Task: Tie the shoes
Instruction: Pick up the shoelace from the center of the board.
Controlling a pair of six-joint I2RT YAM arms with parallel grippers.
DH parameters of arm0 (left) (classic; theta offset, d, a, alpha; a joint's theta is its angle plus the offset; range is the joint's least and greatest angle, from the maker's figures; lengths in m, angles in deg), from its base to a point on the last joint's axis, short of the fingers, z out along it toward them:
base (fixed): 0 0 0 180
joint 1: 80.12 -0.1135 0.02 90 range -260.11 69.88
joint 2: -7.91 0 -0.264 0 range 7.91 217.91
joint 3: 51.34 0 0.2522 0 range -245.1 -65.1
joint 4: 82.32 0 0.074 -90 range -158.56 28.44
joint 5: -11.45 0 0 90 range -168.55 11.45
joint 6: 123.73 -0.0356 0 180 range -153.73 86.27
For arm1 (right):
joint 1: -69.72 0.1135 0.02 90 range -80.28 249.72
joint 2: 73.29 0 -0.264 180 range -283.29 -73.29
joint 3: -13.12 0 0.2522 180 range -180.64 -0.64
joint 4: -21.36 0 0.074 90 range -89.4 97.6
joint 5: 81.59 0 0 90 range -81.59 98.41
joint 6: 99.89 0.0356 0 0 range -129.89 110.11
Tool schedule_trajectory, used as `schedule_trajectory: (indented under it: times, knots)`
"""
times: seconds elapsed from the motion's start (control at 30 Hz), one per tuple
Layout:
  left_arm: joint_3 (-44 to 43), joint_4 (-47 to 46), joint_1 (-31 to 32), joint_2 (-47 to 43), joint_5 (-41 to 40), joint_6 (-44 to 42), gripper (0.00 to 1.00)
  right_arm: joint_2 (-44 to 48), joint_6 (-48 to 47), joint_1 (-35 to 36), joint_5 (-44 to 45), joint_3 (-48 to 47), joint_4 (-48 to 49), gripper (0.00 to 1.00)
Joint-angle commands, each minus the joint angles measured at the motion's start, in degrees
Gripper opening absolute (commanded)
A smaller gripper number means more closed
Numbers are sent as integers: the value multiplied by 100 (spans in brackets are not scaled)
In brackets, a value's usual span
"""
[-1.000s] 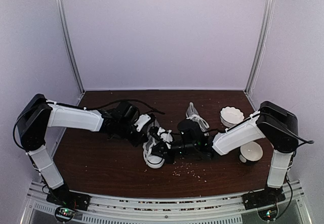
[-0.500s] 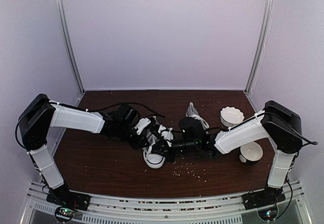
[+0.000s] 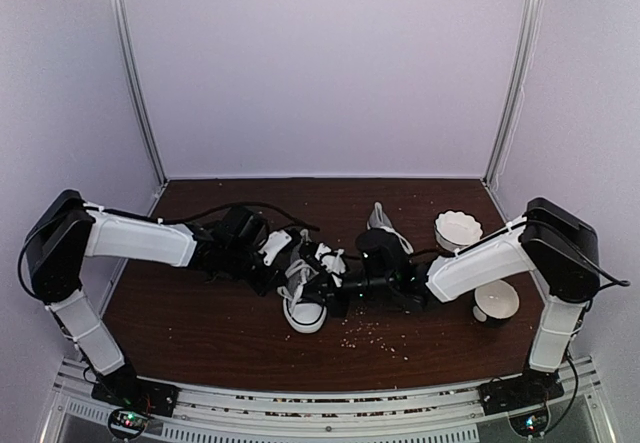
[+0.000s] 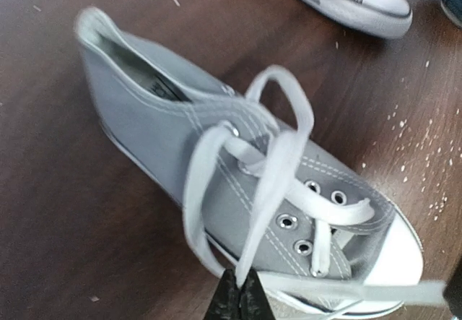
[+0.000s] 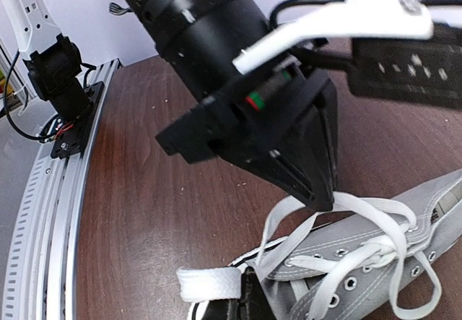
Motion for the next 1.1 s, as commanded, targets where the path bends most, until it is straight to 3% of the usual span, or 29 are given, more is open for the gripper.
schedule_trajectory:
  times: [0.0,0.2,0.37,0.5,0.73,0.93,1.07]
  knots:
    - [259,-493,-31,-780,-601,11,0,354,213,-184,-49,127,246,0]
    - [513,-402,-31,-1555,-742,-17,0,444,377,-379,-146,137,324,0]
    - [725,-126,-35,-1684,-837,26,0,451,770,-591,-289,-281,197,0]
    - [988,-158,-30,-1686,-710,142,0,133,1520,-843,-413,-651,431,0]
    - [1365,-309,-20,-1765,-353,0,1,-570,2131,-909,-164,-1483,-2,0]
    - [1346,-457,32,-1899,-407,-586,46,-750,2756,-1094,-27,-1495,205,0]
    - [1388,-1145,61,-1870,-247,-1628,59,-874,3055,-1171,-101,-1518,358,0]
